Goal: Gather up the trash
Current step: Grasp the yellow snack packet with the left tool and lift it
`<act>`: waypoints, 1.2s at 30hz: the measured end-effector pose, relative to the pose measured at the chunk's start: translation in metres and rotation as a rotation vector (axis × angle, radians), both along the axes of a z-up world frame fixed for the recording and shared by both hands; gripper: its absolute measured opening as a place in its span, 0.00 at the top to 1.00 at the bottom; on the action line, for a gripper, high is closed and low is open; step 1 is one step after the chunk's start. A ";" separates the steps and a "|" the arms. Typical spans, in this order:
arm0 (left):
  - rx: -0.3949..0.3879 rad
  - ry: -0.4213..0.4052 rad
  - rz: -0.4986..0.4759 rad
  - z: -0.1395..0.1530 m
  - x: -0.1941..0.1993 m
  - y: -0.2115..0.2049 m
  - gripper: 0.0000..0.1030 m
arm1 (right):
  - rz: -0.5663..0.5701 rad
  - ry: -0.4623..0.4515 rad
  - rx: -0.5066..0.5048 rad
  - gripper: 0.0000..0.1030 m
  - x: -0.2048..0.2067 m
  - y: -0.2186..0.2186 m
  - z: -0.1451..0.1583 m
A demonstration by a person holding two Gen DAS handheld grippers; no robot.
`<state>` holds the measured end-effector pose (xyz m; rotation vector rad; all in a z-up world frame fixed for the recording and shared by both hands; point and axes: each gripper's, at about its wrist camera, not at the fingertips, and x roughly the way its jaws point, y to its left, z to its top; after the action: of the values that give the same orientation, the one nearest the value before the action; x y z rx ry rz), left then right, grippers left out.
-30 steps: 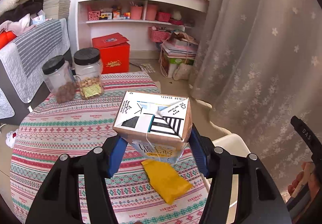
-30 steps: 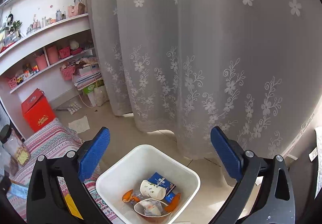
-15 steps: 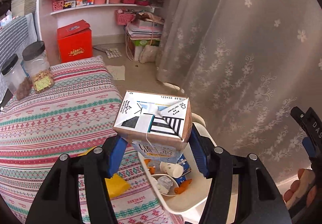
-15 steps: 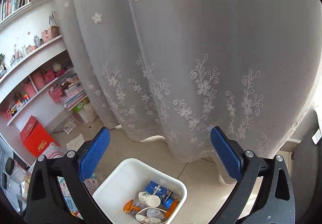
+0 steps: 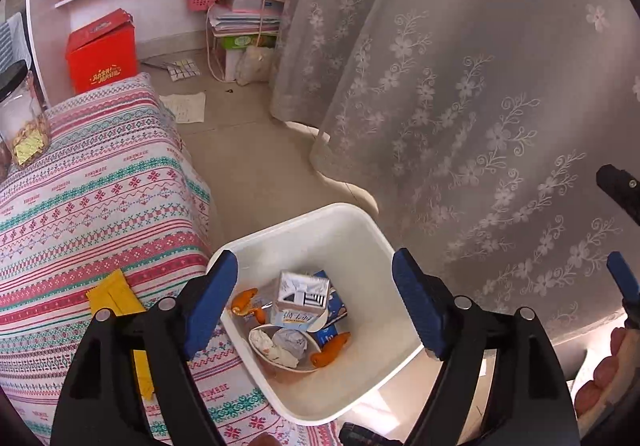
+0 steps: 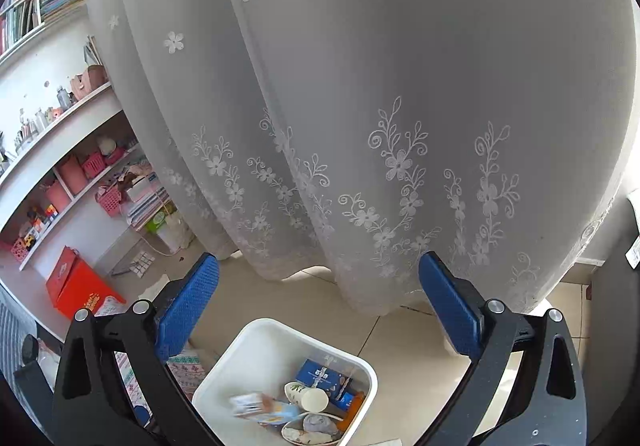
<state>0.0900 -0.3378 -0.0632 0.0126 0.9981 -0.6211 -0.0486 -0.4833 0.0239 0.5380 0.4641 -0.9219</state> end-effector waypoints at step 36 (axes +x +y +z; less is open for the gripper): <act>0.278 0.417 0.372 -0.127 0.065 0.137 0.64 | 0.259 0.085 0.120 0.07 0.058 0.040 -0.016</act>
<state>0.1552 -0.2006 -0.1906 -0.0586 1.4431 -0.1382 0.0095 -0.4428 0.0075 0.5347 0.6533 -0.6730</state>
